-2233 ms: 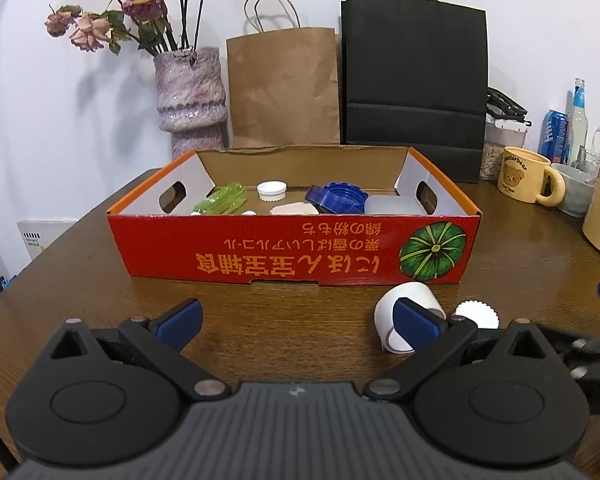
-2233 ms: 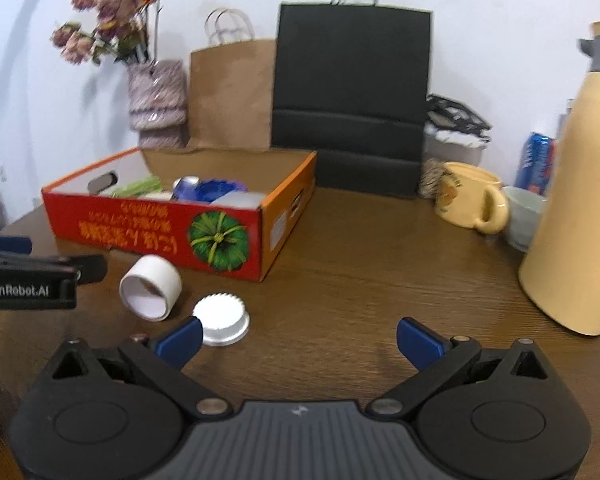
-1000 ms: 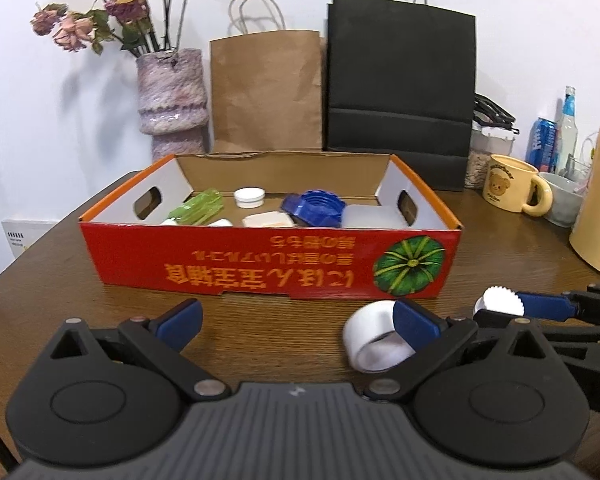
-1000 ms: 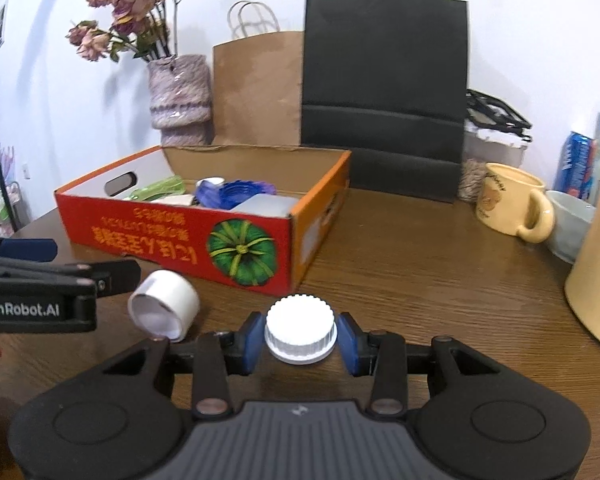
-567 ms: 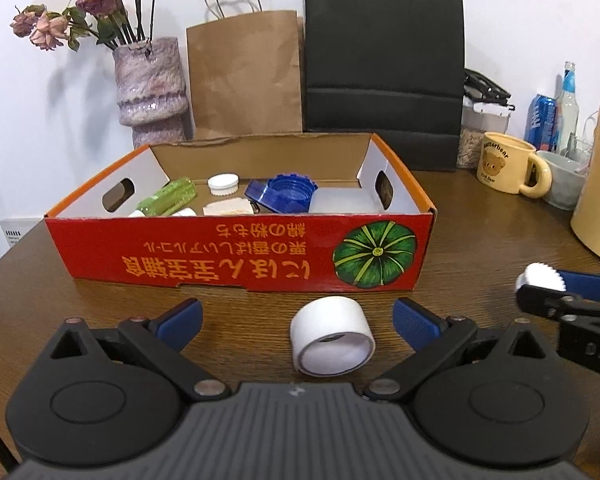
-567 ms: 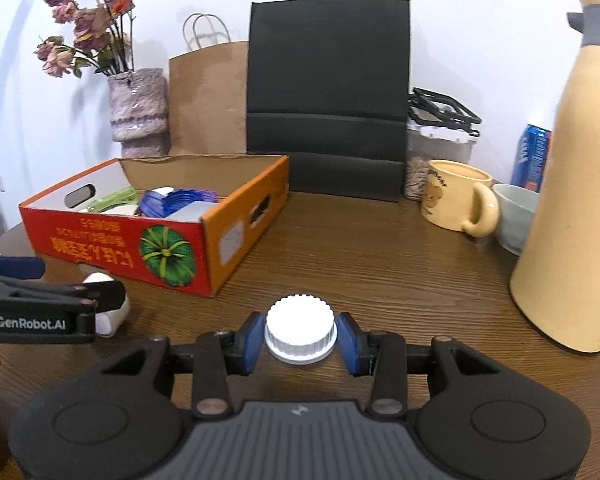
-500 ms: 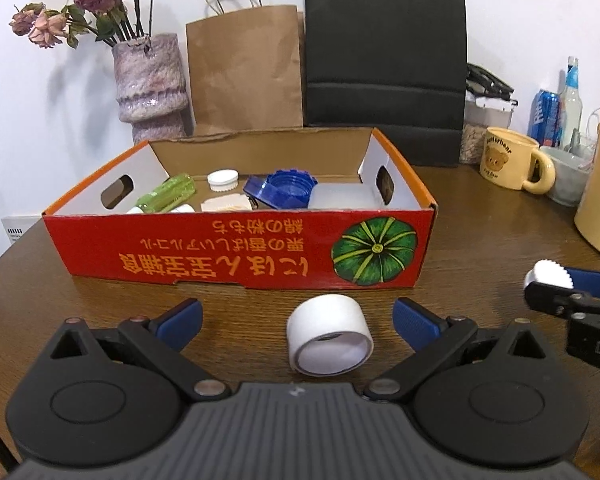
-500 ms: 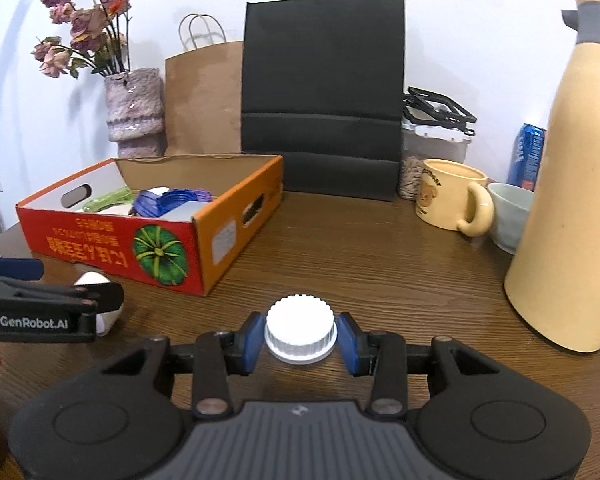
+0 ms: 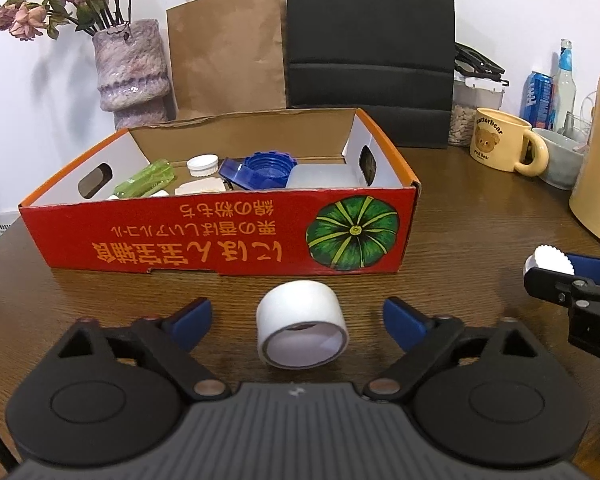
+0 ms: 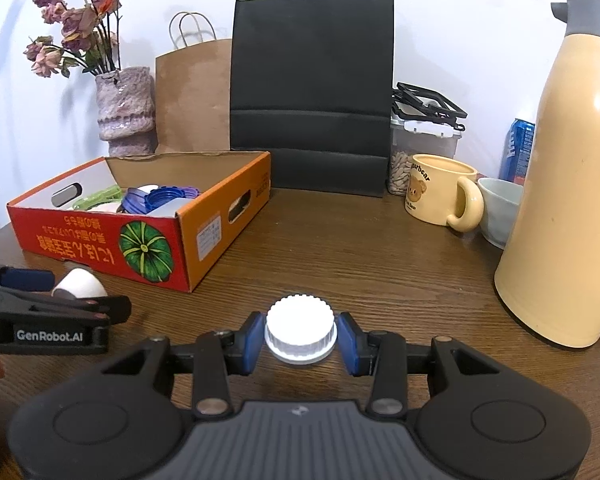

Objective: Organize rigid objects

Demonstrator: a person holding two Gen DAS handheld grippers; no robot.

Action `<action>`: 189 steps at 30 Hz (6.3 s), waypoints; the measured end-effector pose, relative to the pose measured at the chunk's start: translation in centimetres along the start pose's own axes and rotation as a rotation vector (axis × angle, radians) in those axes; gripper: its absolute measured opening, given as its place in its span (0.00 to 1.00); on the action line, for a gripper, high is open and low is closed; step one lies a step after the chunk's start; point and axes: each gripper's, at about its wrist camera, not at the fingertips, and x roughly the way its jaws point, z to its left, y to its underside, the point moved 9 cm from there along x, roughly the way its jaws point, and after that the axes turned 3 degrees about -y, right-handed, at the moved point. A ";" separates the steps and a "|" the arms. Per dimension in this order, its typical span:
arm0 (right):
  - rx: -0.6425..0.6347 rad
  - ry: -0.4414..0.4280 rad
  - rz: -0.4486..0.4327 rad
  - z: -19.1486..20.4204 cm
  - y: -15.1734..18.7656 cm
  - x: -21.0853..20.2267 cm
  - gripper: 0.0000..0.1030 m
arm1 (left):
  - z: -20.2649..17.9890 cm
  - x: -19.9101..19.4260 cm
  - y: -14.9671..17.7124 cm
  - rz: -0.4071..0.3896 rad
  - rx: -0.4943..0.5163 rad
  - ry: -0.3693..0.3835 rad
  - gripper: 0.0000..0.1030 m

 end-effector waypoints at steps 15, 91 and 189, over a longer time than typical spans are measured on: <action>-0.018 0.003 -0.007 0.3 0.1 -0.1 0.38 | -0.4 -0.7 -0.1 -0.024 0.019 0.038 0.45; -0.001 -0.023 -0.228 16.7 -9.2 1.3 0.38 | 16.5 -3.3 -8.5 -0.247 -0.140 -0.030 0.45; 0.050 -0.001 -0.311 15.3 -10.9 -4.8 1.00 | 18.5 -8.0 -8.6 -0.324 -0.063 -0.037 1.00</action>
